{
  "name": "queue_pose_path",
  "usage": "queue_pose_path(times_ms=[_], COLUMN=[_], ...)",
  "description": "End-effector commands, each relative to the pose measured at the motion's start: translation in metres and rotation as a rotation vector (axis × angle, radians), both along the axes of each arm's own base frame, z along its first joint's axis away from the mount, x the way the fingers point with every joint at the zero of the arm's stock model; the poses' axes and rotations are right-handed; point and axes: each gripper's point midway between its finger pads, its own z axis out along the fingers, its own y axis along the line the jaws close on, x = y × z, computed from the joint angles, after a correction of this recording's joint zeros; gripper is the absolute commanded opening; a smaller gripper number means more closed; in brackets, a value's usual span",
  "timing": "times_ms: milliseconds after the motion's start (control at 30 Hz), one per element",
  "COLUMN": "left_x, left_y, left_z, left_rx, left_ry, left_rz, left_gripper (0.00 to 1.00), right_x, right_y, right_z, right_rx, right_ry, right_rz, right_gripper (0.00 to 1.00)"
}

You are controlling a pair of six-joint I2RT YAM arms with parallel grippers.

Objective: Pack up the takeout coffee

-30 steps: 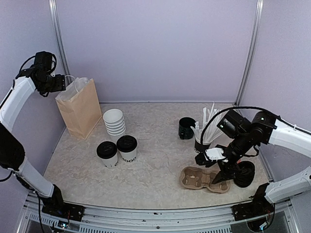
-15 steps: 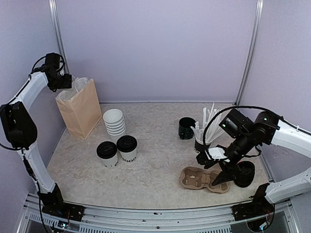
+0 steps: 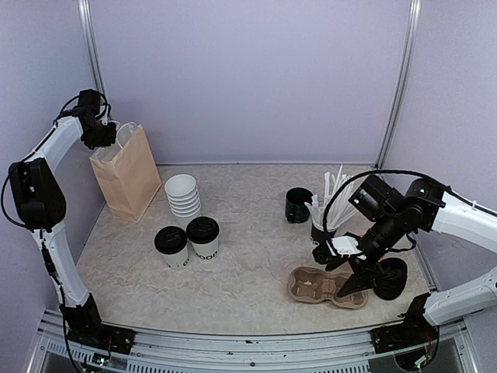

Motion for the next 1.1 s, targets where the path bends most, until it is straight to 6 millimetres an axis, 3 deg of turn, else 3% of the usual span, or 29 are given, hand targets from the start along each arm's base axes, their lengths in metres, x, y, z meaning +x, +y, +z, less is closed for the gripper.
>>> queue_pose_path(times_ms=[0, 67, 200, 300, 433, 500, 567, 667, 833, 967, 1067], left_x=[0.0, -0.003, -0.021, -0.047, -0.106, -0.134, -0.165, -0.207, -0.26, -0.298, -0.328], left_y=[0.001, 0.001, 0.001, -0.01, -0.048, -0.07, -0.099, -0.146, -0.21, -0.256, -0.287], left_z=[0.014, 0.024, 0.066, 0.12, 0.211, 0.246, 0.277, 0.305, 0.308, 0.284, 0.264], left_rx=[-0.013, -0.012, -0.008, 0.015, 0.055, 0.06, 0.024, -0.079, -0.255, -0.356, -0.43], left_ry=[-0.033, -0.053, -0.135, -0.254, -0.468, -0.558, -0.648, -0.731, -0.72, -0.627, -0.526], left_rz=[-0.019, -0.015, 0.012, 0.022, -0.008, -0.045, -0.153, -0.377, -0.697, -0.928, -1.077], left_gripper=[0.07, 0.04, 0.0, 0.0, 0.0, 0.0, 0.0, 0.0, 0.0, 0.0, 0.0], right_x=[0.002, 0.004, 0.008, 0.017, 0.038, 0.046, 0.057, 0.07, 0.077, 0.074, 0.079], right_y=[0.003, 0.003, 0.006, 0.012, 0.018, 0.021, 0.023, 0.024, 0.022, 0.016, 0.006], right_z=[0.001, 0.002, 0.008, 0.019, 0.028, 0.034, 0.044, 0.06, 0.06, 0.06, 0.047], right_rx=[0.011, 0.013, 0.022, 0.055, 0.098, 0.12, 0.149, 0.201, 0.195, 0.19, 0.144], right_ry=[-0.004, -0.009, -0.025, -0.057, -0.11, -0.141, -0.194, -0.267, -0.269, -0.232, -0.189], right_rz=[0.0, -0.002, -0.009, -0.035, -0.088, -0.103, -0.131, -0.167, -0.176, -0.155, -0.184], right_gripper=[0.72, 0.72, 0.72, 0.76, 0.91, 0.99, 0.99, 0.99, 0.92, 0.88, 0.85])
